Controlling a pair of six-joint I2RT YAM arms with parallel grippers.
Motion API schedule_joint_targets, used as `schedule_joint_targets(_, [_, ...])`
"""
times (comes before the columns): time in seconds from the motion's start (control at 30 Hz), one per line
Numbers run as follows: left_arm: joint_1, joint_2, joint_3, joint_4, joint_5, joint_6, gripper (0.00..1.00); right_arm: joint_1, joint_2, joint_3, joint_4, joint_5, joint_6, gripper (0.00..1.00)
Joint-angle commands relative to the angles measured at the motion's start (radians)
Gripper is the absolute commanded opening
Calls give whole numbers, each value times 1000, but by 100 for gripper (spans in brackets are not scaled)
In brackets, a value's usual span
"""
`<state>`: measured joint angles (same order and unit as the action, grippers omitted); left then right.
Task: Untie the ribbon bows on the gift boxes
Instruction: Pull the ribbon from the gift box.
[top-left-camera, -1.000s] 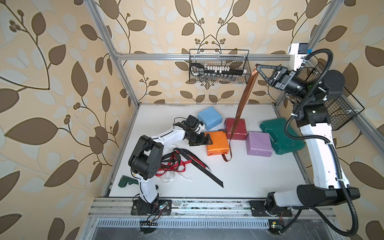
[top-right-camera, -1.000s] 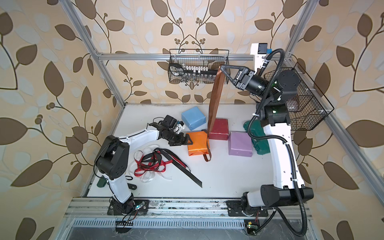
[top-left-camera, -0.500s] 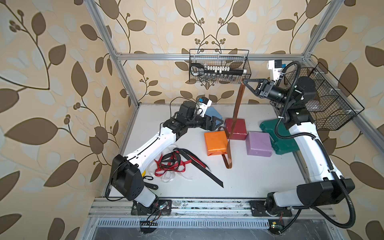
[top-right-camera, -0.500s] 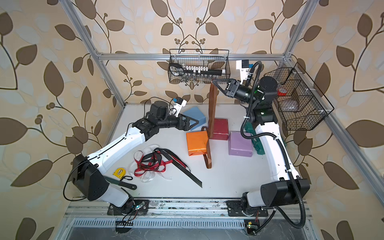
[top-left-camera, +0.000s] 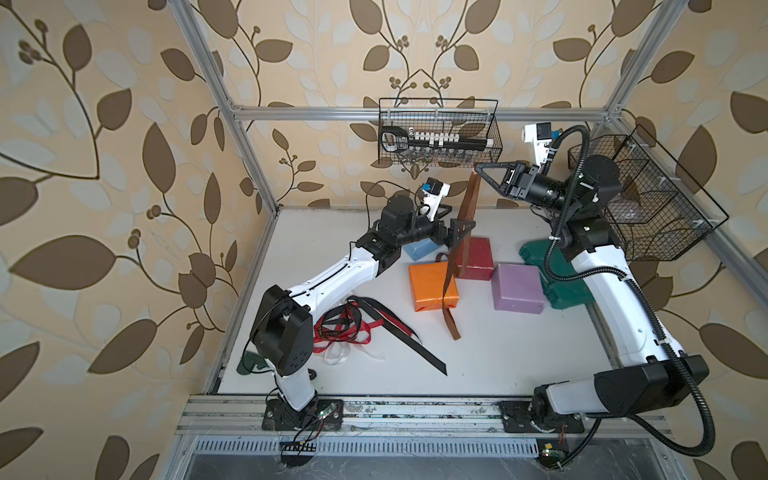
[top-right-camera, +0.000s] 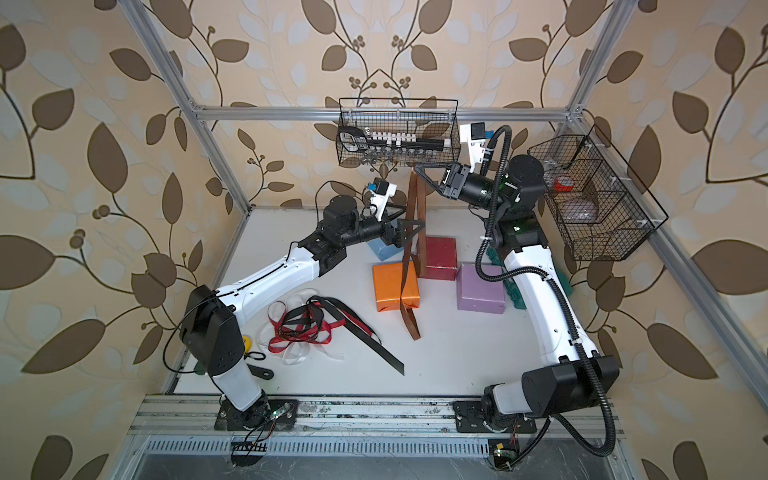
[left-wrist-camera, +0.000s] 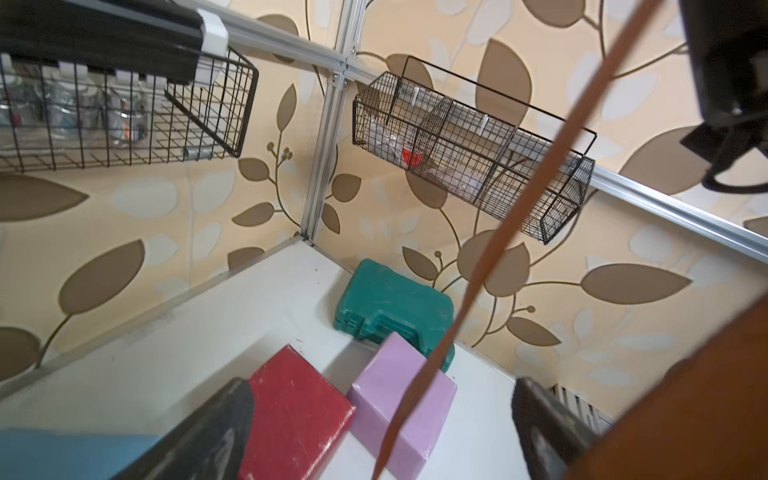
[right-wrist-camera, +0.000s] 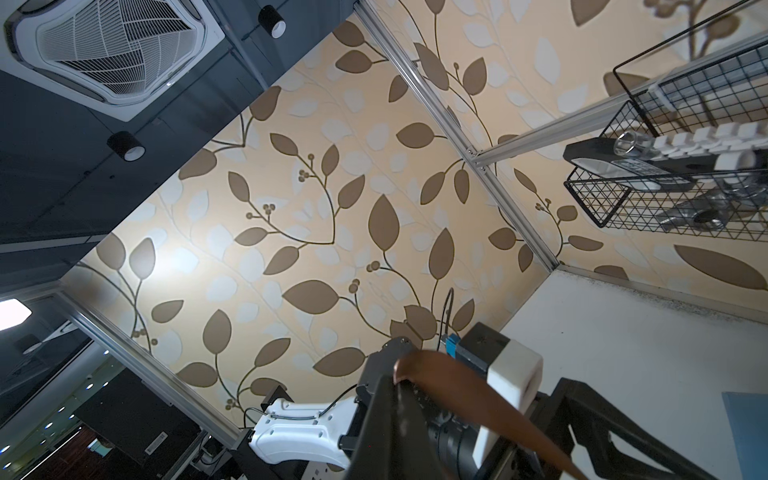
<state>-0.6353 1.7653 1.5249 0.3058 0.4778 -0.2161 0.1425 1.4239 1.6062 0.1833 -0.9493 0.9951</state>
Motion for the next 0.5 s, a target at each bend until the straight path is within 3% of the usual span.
schedule_joint_targets(0.0, [-2,70,108,126,14,-22,99,6,-39,-12,31,6,7,0])
schedule_joint_targets(0.1, [-10,130,175,171,106,-85,99,5,-38,-7,5,-1,-5,0])
schedule_joint_targets(0.17, [-20,139,193,136,101,-79,99,-1,-35,-9,-5,-5,-3,0])
schedule_joint_targets(0.2, [-19,137,195,116,113,-73,90,-8,-37,-12,-7,-6,-3,0])
schedule_joint_targets(0.23, [-14,132,191,92,126,-65,73,-19,-41,-17,-5,-5,0,0])
schedule_joint_targets(0.3, [-1,108,172,43,154,-59,36,-41,-58,-32,-5,2,0,0])
schedule_joint_targets(0.33, [10,88,152,8,160,-51,8,-55,-68,-43,-6,7,0,0])
schedule_joint_targets(0.37, [20,59,124,-31,156,-37,0,-70,-81,-55,-5,12,1,0])
schedule_joint_targets(0.47, [36,-45,19,-121,117,39,0,-107,-115,-96,-5,31,-8,0])
